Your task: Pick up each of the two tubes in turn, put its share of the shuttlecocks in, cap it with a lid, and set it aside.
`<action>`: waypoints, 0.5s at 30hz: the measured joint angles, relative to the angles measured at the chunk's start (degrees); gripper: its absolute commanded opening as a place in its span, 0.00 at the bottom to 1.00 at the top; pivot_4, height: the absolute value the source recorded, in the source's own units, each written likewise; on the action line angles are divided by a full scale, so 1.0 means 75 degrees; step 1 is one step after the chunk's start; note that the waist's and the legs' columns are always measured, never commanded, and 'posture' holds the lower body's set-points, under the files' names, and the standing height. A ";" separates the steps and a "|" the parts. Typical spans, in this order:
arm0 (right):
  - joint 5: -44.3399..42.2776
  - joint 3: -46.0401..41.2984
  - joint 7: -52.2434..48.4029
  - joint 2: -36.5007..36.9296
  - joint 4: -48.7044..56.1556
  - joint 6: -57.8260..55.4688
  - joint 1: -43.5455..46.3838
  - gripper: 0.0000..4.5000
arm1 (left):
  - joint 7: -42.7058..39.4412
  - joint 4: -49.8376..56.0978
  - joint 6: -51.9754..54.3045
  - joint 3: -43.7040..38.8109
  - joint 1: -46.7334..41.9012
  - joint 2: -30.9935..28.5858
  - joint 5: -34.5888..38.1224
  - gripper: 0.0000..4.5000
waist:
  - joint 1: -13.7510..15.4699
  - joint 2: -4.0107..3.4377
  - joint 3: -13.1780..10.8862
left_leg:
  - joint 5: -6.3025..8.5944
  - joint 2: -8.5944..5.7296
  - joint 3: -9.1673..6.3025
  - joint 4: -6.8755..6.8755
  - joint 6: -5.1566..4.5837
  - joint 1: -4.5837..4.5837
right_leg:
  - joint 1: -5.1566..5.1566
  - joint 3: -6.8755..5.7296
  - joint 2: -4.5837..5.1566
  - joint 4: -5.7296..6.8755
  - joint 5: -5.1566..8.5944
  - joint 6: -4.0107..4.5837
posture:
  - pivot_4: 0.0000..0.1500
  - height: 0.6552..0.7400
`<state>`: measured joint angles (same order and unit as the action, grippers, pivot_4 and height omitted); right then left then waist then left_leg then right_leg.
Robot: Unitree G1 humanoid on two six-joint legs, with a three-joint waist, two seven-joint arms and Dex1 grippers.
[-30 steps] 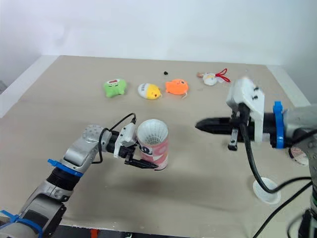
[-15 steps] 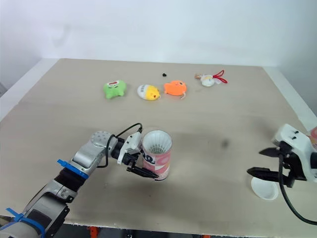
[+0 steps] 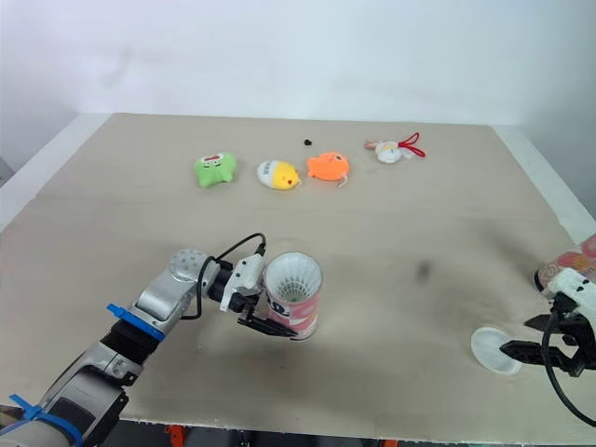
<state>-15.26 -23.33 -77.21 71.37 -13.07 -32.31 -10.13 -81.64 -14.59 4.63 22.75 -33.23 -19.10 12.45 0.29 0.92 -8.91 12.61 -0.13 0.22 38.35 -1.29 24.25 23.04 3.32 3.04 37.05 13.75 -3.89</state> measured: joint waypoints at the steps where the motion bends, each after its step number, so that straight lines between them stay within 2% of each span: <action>1: 0.0001 0.0103 0.0019 -0.0001 0.0003 0.0000 0.0001 0.97 | 0.0005 -0.0009 -0.0031 0.0001 0.0000 0.0004 -0.0002 0.63 | 0.0000 0.0000 0.0000 | 0.0000 0.0000 -0.0001 0.0001 0.0000 0.0000 | -0.0001 0.0000 0.0000 0.0000 0.0000 -0.0001 | 1.00 1.00; 5: 0.0069 0.0391 0.0155 -0.0015 -0.0078 0.0107 0.0118 0.97 | 0.0009 -0.0056 -0.0126 0.0000 0.0001 0.0009 -0.0009 0.63 | 0.0000 -0.0002 0.0002 | 0.0000 -0.0001 0.0002 0.0002 0.0000 -0.0003 | -0.0003 0.0004 0.0000 0.0000 -0.0002 -0.0004 | 1.00 1.00; 6: 0.0092 0.0428 0.0162 -0.0015 -0.0121 0.0147 0.0149 0.85 | 0.0016 -0.0070 -0.0141 0.0000 0.0001 0.0016 -0.0009 0.63 | 0.0000 -0.0001 0.0001 | 0.0000 -0.0001 0.0001 0.0004 0.0000 -0.0004 | -0.0005 0.0004 0.0000 0.0000 -0.0003 -0.0004 | 1.00 1.00; 8: 0.0129 0.0466 0.0196 -0.0015 -0.0193 0.0205 0.0187 0.72 | 0.0021 -0.0086 -0.0167 0.0000 0.0001 0.0022 -0.0010 0.63 | 0.0001 -0.0002 0.0002 | -0.0001 -0.0001 0.0001 0.0006 -0.0001 -0.0004 | -0.0006 0.0004 0.0000 0.0000 -0.0004 -0.0005 | 1.00 1.00; 13: 0.0195 0.0595 0.0273 -0.0010 -0.0313 0.0349 0.0264 0.19 | 0.0017 -0.0160 -0.0289 -0.0003 0.0002 0.0045 -0.0009 0.63 | 0.0001 -0.0002 0.0002 | -0.0001 0.0000 -0.0006 0.0005 -0.0001 -0.0005 | -0.0010 0.0003 -0.0006 0.0000 -0.0002 -0.0005 | 1.00 1.00; 15: 0.0207 0.0620 0.0226 -0.0004 -0.0310 0.0411 0.0240 0.02 | 0.0018 -0.0185 -0.0321 -0.0004 0.0002 0.0058 -0.0009 0.63 | 0.0001 -0.0001 0.0003 | -0.0001 0.0001 -0.0009 0.0005 -0.0001 -0.0005 | -0.0013 0.0003 -0.0010 0.0000 -0.0002 -0.0005 | 1.00 1.00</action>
<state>-13.71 -18.68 -75.52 71.34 -15.40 -29.23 -8.33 -81.50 -15.98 2.23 22.72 -33.21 -18.67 12.38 0.30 0.91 -8.89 12.60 -0.12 0.15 38.38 -1.30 24.21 22.94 3.34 2.97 37.04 13.74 -3.92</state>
